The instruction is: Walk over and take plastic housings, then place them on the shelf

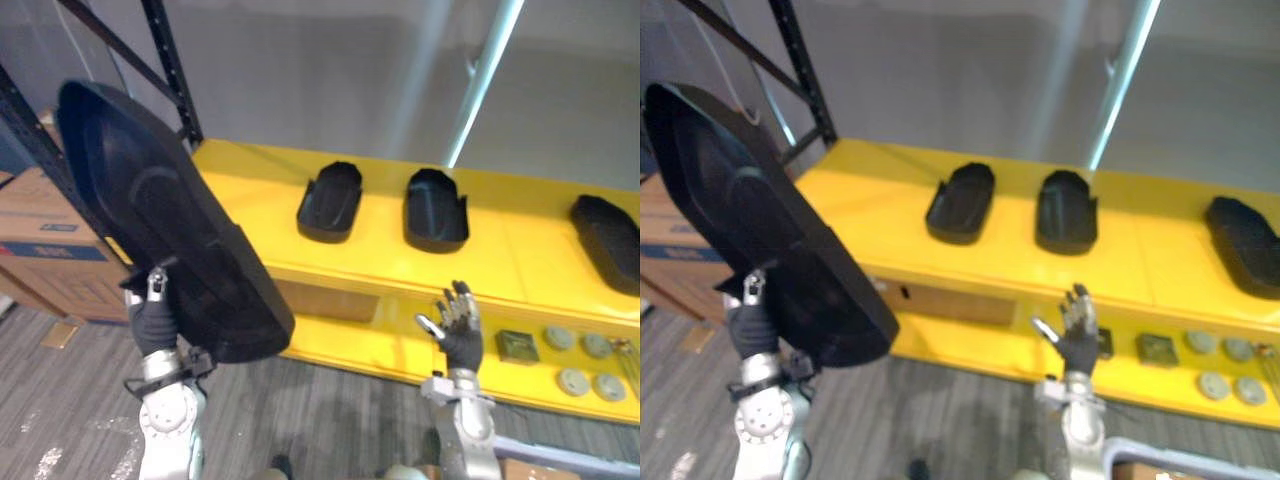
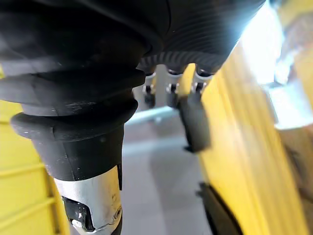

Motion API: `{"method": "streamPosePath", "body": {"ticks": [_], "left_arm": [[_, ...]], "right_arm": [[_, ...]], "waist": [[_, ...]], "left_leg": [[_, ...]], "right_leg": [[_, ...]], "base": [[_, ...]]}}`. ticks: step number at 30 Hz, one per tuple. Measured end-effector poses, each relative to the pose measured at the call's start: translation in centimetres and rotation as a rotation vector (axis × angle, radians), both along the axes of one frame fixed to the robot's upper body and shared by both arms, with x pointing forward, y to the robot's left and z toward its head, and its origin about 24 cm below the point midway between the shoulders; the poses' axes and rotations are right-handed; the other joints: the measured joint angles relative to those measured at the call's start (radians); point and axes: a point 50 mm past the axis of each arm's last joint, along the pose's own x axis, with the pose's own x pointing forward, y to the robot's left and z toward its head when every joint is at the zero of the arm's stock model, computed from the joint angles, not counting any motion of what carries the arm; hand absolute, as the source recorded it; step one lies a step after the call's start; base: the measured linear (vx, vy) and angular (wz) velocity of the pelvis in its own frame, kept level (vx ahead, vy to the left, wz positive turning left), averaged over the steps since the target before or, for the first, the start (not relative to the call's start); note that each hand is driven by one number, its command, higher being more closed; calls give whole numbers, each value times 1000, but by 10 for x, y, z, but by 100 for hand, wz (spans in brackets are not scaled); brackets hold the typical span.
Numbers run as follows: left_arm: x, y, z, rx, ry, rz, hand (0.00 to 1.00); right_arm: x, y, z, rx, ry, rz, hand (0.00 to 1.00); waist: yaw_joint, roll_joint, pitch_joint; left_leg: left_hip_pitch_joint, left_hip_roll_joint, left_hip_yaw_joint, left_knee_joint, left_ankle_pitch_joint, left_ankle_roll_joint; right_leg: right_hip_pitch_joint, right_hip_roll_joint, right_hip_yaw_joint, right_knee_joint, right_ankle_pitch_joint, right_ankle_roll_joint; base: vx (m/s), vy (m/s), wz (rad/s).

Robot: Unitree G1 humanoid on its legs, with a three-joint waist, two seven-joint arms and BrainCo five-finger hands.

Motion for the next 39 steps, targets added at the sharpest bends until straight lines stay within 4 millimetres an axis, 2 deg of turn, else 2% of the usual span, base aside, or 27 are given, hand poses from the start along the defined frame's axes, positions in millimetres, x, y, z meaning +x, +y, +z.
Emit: {"method": "streamPosePath", "body": {"ticks": [1,3,5,7,9,11,12,14,16,17,18,19,20,21,22,23,24,26,28,31,33,34,36,39], "left_arm": [[0,-3,-1,-7,5,-7,100],[0,-7,-1,-11,0,-17,100],[0,-9,0,-13,-13,-22,100],[2,-12,1,-17,-18,-34,100],[2,-15,0,-25,-16,-41,100],[2,-14,0,-30,-18,-35,100],[2,-14,-1,-31,-13,-33,100],[2,-14,0,-26,-15,-32,100],[2,-14,0,-25,-14,-31,100],[2,-14,0,-20,-12,-27,100],[2,-14,0,-13,-11,-24,100],[2,-11,-1,6,-6,-10,100],[1,-9,0,16,-2,-3,100],[1,-3,1,37,0,22,100],[1,1,2,45,4,39,100],[-1,10,0,55,27,81,100],[-3,18,-1,57,55,119,100],[-6,29,-2,53,70,189,100],[-9,39,-1,53,82,244,100],[-14,49,-3,88,116,320,100],[-17,60,0,126,133,370,100],[-18,63,2,136,135,383,100],[-17,88,10,189,159,450,100],[-1,118,19,249,211,508,100]], "right_arm": [[0,-2,1,-1,-6,-7,0],[0,-7,5,-16,-35,-27,0],[0,-9,9,-14,-67,-53,0],[1,-10,15,-10,-98,-82,0],[5,-11,23,-11,-135,-107,0],[5,-12,28,-38,-157,-124,0],[4,-15,32,-43,-178,-138,0],[3,-21,37,-51,-207,-164,0],[1,-28,39,-66,-213,-191,0],[1,-31,40,-79,-214,-197,0],[1,-33,41,-85,-217,-202,0],[2,-34,39,-81,-212,-226,0],[1,-32,36,-59,-200,-253,0],[-2,-27,32,-31,-186,-298,0],[-3,-25,30,-13,-178,-317,0],[-4,-24,27,3,-160,-376,0],[-8,-26,26,17,-149,-438,0],[-14,-32,23,20,-132,-536,0],[-22,-41,18,10,-98,-619,0],[-37,-59,-4,-36,57,-664,0],[-49,-69,-38,-84,277,-599,0],[-53,-71,-48,-83,338,-567,0],[-78,-73,-86,-102,578,-442,0],[-108,-71,-114,-102,774,-345,0]], "waist": [[3,11,-1],[6,49,-3],[5,48,-2],[10,37,6],[16,30,17],[24,17,33],[33,18,37],[29,24,39],[17,23,43],[17,41,37],[18,56,33],[19,65,24],[16,45,20],[11,9,14],[9,-6,14],[9,-24,11],[12,-23,11],[12,-23,10],[3,-24,9],[2,-19,9],[-9,6,-4],[-15,16,-7],[-22,55,-28],[-20,79,-45]], "left_leg": [[4,4,1,-11,10,-4],[-1,26,-1,-34,40,-13],[2,34,2,-15,29,-14],[-28,49,6,110,-37,-7],[-128,96,33,408,-114,21],[-169,112,31,543,-119,18],[-170,128,28,554,-147,28],[-166,149,16,510,-151,30],[-141,157,-39,410,-130,-1],[-105,170,-70,328,-114,-21],[-86,177,-90,295,-114,-22],[-61,168,-93,284,-123,-128],[-54,138,-72,294,-142,-115],[-59,101,-37,312,-171,-102],[-62,92,-18,321,-183,-91],[-61,92,15,334,-199,-74],[-46,101,54,330,-200,-71],[-20,112,102,313,-200,-66],[-14,113,129,307,-199,-64],[22,116,173,276,-199,-65],[37,130,174,244,-192,-78],[38,133,172,235,-187,-84],[55,134,182,170,-155,-96],[82,133,193,117,-124,-106]], "right_leg": [[1,4,-2,-10,3,1],[23,23,-33,-63,37,-5],[54,29,-52,-82,43,-10],[90,30,-57,-90,41,-14],[138,36,-54,-95,27,-17],[171,20,-33,-97,25,-20],[177,11,-19,-95,24,-20],[182,-12,0,-88,15,-9],[187,-64,31,-57,-10,31],[173,-80,63,-38,-36,61],[165,-83,83,-24,-49,78],[153,-109,131,1,-74,116],[152,-138,152,-4,-76,112],[147,-182,178,-29,-70,112],[141,-198,190,-37,-54,108],[127,-207,188,-47,12,128],[118,-200,157,-68,75,123],[115,-194,81,-112,146,105],[110,-194,42,-148,186,109],[105,-189,25,-172,198,117],[104,-170,14,-181,200,117],[103,-165,1,-183,200,117],[88,-153,-12,-186,200,117],[93,-144,-19,-205,200,117]], "base": [[74,-70,18],[113,-86,12],[150,-68,21],[145,-41,12],[105,-4,-4],[98,56,-28],[117,142,-44],[75,128,-26],[87,267,-32],[73,368,-51],[107,580,-81],[107,500,-68],[154,545,-72],[111,297,-44],[114,322,-59],[106,263,-75],[102,242,-79],[111,178,-78],[88,88,-60],[62,-5,-46],[27,-68,-20],[18,-106,-4],[0,-101,-7],[-19,-66,-9]]}}
